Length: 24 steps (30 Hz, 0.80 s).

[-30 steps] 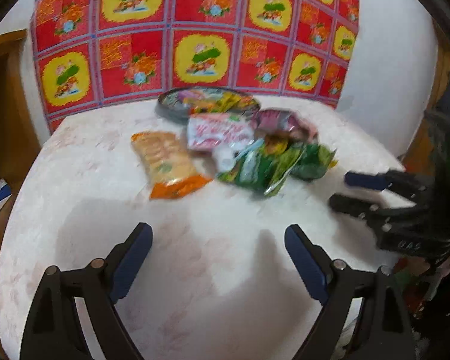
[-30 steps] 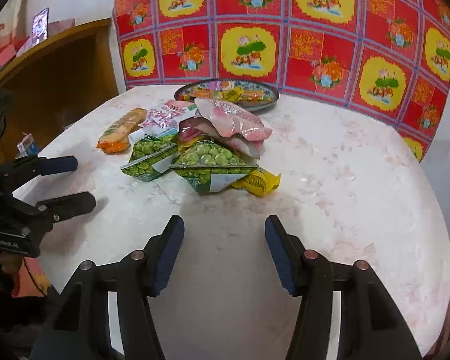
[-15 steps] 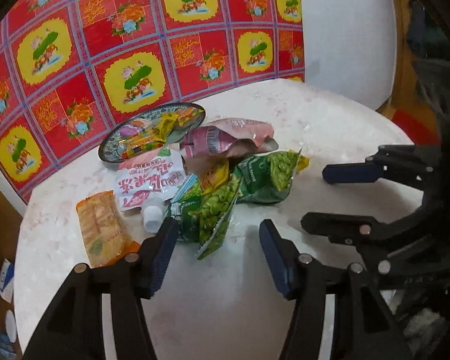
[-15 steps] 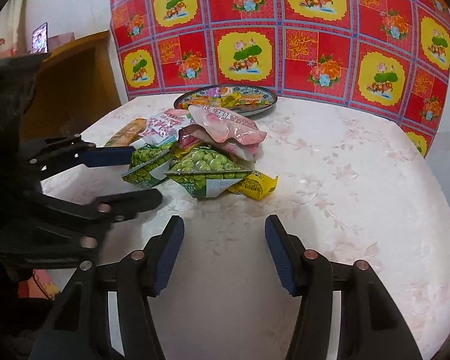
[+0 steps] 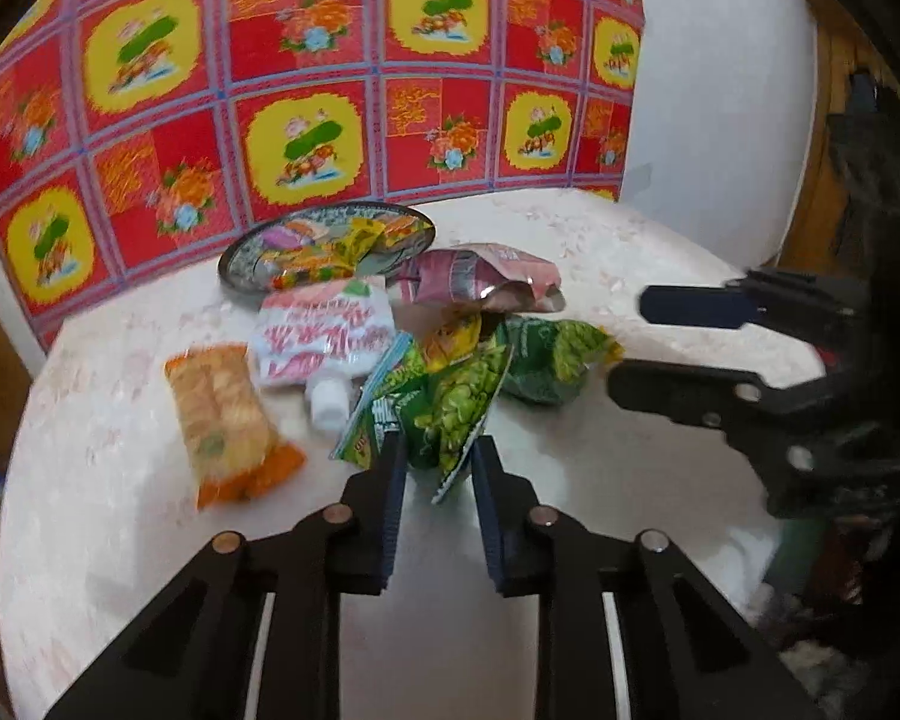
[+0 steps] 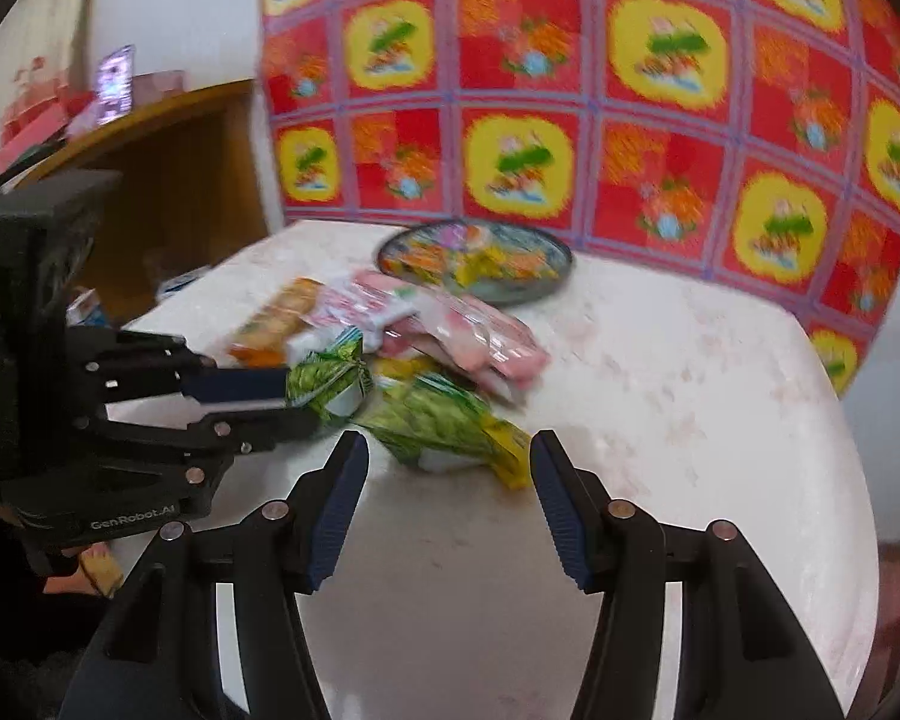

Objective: Organize snacks
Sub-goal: 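Grasp a green pea bag with the right tool while the left tool grasps another green bag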

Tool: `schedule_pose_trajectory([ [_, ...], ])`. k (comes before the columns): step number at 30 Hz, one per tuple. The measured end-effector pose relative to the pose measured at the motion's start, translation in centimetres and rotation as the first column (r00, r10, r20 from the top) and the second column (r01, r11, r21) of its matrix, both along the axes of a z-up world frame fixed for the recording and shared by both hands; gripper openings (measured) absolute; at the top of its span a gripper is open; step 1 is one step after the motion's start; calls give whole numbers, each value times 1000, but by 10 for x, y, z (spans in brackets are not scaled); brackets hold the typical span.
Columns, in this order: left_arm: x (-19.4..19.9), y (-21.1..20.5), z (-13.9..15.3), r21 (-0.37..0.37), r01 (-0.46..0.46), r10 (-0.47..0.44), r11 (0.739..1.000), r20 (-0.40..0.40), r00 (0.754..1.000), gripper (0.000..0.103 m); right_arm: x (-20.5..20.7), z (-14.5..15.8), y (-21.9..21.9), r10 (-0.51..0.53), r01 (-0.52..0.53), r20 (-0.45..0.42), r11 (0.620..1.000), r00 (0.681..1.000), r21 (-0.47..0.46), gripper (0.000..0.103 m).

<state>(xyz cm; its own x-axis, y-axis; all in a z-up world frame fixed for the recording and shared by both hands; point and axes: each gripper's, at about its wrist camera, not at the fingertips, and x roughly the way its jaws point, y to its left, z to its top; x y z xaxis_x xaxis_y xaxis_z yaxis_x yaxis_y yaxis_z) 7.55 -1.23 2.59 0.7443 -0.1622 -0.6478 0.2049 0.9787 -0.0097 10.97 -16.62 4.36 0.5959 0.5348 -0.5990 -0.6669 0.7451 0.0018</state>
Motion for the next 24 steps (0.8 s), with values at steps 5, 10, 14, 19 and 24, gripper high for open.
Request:
schedule_pose_trajectory([
  [5,-33,10,2,-15,1,0,1000,23,1000,30,1,-4,21,43,-41,19,997,999,-65,58],
  [10,-54,18,10,-29,-7,10,1000,103,995,68,9,-15,39,19,-12,52,990,998,-141,53],
  [14,-39,17,14,-39,6,-1,999,116,993,77,12,-16,39,14,-9,36,990,999,-139,38],
  [19,-2,10,-3,9,37,-37,999,28,999,78,-5,-17,24,52,-52,-5,994,999,-100,37],
  [24,1,13,-7,-15,53,-53,999,0,999,76,-11,-24,15,111,-114,-40,991,993,-68,38],
])
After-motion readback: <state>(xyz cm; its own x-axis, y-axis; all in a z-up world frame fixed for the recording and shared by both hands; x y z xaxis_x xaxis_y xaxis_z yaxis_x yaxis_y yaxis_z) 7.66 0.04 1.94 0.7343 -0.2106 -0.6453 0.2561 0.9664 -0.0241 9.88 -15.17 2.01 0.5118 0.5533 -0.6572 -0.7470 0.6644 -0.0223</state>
